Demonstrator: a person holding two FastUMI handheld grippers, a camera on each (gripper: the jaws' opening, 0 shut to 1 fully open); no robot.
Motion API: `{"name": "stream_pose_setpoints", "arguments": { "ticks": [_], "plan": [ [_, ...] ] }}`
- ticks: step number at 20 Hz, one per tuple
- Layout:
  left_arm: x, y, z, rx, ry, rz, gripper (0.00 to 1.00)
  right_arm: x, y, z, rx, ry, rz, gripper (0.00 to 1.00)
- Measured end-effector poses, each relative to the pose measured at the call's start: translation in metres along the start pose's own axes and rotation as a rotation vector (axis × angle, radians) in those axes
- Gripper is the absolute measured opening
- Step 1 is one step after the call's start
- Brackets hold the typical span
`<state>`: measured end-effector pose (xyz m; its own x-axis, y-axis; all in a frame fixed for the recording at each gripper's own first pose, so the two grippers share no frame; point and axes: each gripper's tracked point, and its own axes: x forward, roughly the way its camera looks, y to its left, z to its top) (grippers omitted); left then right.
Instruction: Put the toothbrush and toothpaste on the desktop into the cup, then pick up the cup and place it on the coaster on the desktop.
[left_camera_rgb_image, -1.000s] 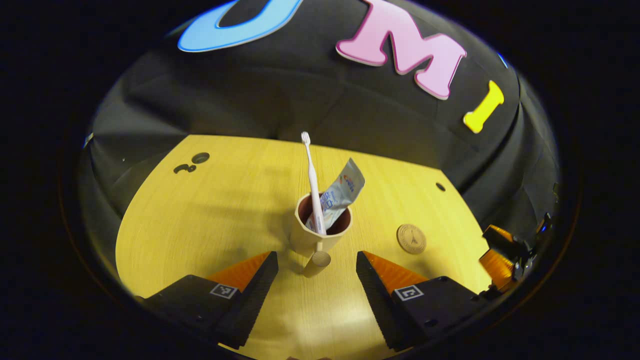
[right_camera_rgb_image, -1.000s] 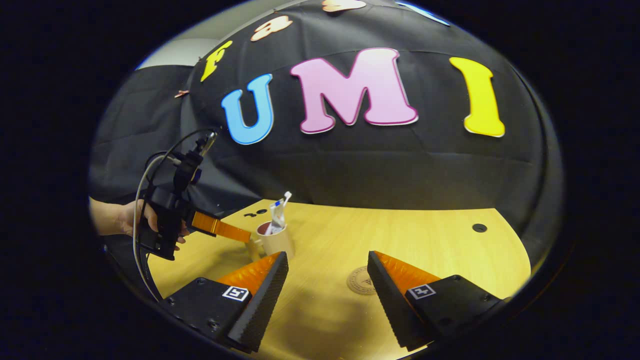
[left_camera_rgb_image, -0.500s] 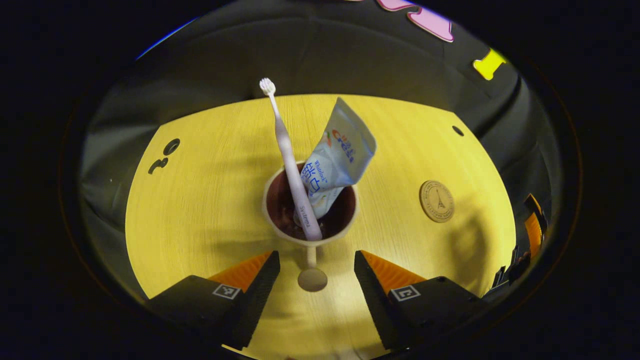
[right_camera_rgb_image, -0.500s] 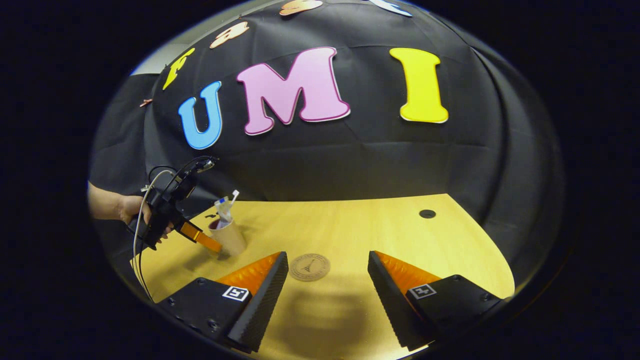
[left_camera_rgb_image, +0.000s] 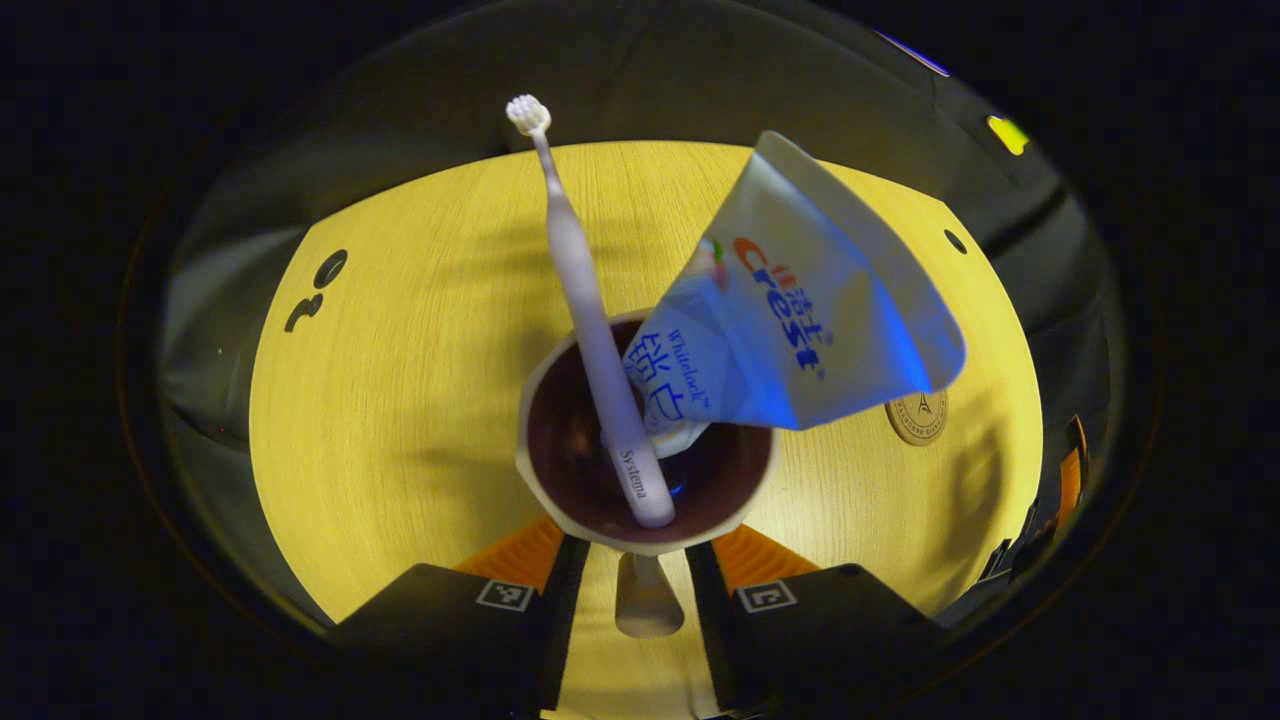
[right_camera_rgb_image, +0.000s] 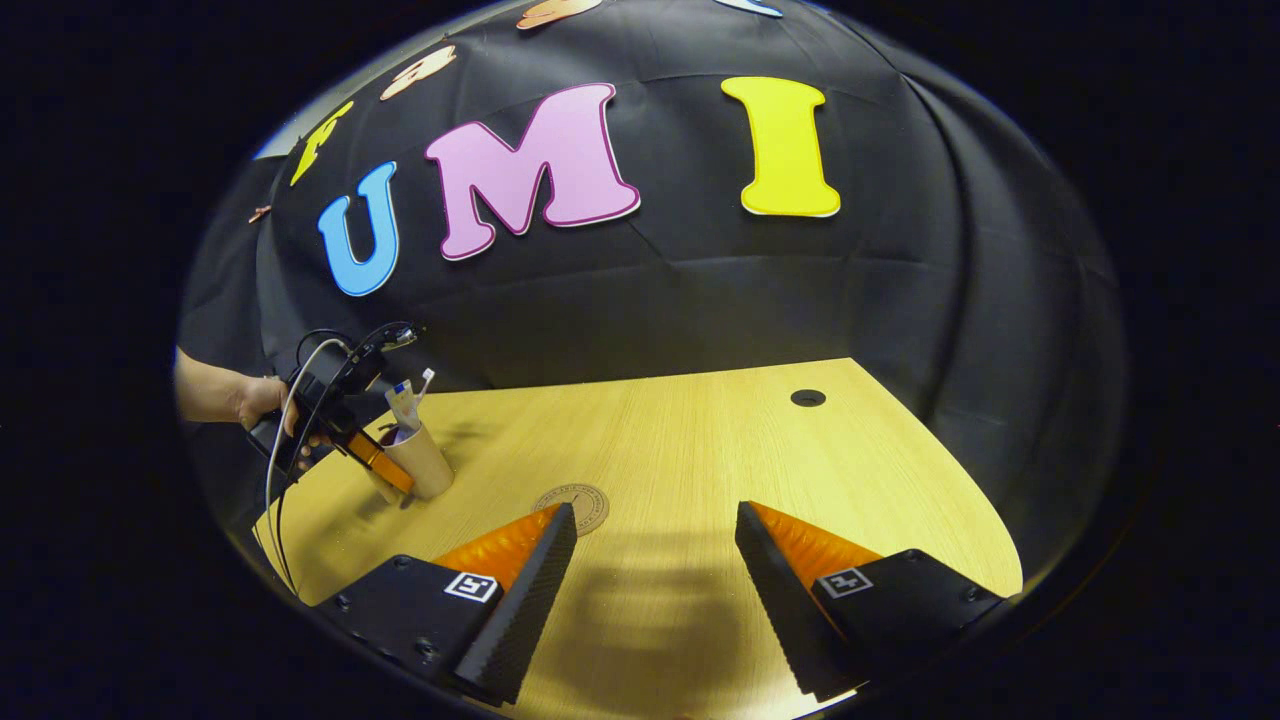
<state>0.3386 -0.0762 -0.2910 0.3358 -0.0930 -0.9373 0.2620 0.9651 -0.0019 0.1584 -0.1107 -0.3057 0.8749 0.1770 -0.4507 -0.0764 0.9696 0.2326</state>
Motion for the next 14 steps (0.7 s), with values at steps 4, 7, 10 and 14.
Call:
{"name": "stream_pose_setpoints", "arguments": {
  "ticks": [4,7,10,14],
  "plan": [
    [0.0042,-0.0009,0.0000,-0.002,0.001,0.012,0.41,0.0010,0.0003,-0.0048,0.003,0.017,-0.001,0.99],
    [0.0035,-0.0023,-0.0007,0.003,0.000,0.012,0.31,0.0000,-0.0015,-0.0085,0.001,0.028,-0.001,0.99],
    [0.0037,-0.0028,-0.0013,-0.004,-0.018,0.018,0.30,-0.0013,-0.0023,-0.0099,-0.003,0.034,-0.004,0.99],
    [-0.0029,-0.0013,0.0038,-0.005,-0.051,0.037,0.28,-0.0015,-0.0050,-0.0084,0.006,0.033,-0.012,0.99]
  ]
}}
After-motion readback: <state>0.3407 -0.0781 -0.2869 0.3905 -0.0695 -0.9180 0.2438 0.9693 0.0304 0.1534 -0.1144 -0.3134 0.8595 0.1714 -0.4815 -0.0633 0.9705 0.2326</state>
